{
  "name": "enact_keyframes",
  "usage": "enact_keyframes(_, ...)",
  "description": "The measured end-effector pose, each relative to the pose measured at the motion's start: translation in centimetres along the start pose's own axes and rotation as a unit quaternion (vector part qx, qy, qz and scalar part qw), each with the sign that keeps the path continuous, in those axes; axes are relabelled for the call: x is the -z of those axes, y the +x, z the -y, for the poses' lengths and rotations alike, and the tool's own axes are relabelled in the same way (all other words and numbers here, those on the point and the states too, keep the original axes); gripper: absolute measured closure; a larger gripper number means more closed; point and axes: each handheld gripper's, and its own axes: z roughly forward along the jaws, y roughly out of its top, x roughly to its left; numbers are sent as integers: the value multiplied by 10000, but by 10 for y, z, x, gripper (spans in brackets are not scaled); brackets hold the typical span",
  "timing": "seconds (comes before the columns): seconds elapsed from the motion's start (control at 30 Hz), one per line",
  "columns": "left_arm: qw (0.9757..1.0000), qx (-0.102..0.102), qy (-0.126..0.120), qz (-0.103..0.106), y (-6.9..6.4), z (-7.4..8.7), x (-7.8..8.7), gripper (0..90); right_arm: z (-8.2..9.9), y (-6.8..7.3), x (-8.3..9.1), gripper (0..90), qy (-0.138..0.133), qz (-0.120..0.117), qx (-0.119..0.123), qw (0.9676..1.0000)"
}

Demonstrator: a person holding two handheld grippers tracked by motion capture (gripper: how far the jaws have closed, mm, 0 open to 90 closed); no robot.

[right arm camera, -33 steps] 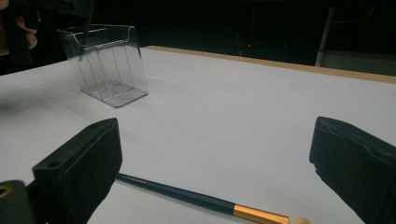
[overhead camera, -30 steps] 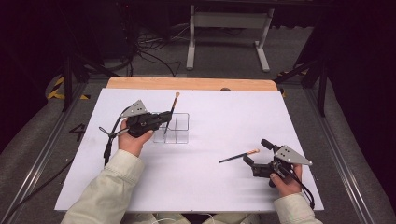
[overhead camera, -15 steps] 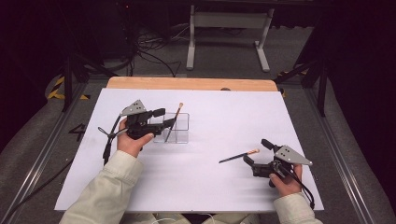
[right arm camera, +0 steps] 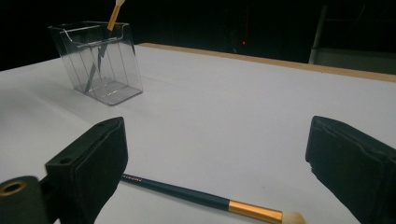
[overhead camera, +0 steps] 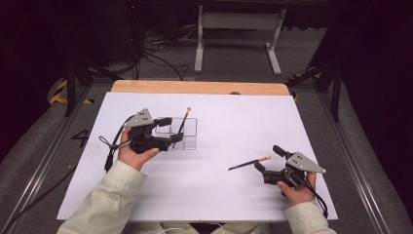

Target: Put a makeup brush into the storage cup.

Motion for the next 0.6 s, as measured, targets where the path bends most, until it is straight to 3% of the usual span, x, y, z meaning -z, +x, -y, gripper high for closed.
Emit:
enact_keyframes(0.17,10000,-10,37,55,-8,-2,9,211,-5,3,2,100,67,2,-80,9999)
enact_keyframes(0.4,10000,39,7,70,-13,1,22,187,-16,12,4,124,281,14,27,9996)
enact_keyframes(0.6,9999,-61,73,91,-15,3,28,187,-23,17,5,149,495,-3,94,9987)
